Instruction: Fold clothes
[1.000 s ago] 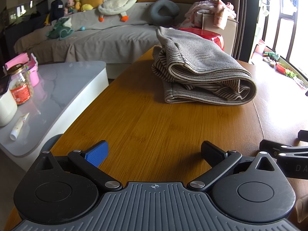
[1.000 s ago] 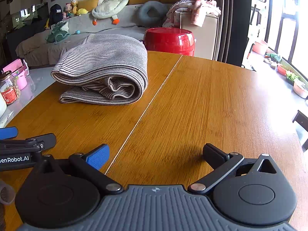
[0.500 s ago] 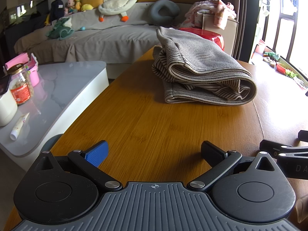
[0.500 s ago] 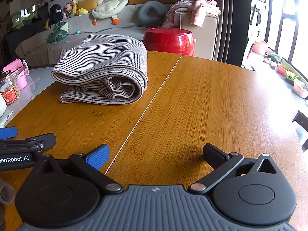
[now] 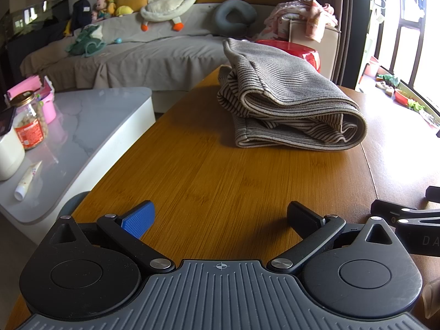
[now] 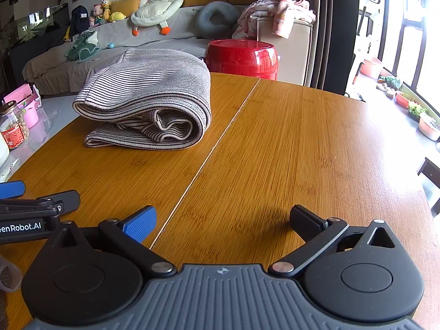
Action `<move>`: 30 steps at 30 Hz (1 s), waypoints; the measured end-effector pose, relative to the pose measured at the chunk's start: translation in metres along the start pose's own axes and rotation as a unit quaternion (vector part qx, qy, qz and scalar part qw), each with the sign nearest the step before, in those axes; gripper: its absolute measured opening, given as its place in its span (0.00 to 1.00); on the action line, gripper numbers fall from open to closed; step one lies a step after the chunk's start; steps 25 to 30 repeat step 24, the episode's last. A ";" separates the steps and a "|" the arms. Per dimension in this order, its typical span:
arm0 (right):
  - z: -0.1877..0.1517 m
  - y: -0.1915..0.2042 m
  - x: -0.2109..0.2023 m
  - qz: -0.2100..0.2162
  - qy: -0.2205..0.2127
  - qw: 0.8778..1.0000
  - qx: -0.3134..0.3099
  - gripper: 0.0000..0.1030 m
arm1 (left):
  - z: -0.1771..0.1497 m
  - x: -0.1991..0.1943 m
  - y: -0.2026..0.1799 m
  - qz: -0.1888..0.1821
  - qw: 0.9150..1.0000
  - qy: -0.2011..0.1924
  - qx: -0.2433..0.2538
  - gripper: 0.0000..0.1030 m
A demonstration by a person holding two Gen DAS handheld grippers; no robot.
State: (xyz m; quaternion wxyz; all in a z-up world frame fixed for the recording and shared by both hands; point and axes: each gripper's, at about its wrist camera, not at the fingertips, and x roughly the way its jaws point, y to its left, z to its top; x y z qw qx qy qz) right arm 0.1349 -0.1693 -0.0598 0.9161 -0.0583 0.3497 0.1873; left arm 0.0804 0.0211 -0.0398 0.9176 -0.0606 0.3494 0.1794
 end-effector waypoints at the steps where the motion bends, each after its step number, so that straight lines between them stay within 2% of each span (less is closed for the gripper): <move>1: 0.000 0.000 0.000 0.000 0.000 1.000 0.000 1.00 | 0.000 0.000 0.000 0.000 1.000 0.000 0.000 1.00; 30: -0.002 0.000 -0.001 -0.009 0.001 1.000 0.003 1.00 | -0.001 -0.002 0.002 -0.004 1.000 -0.002 -0.002 1.00</move>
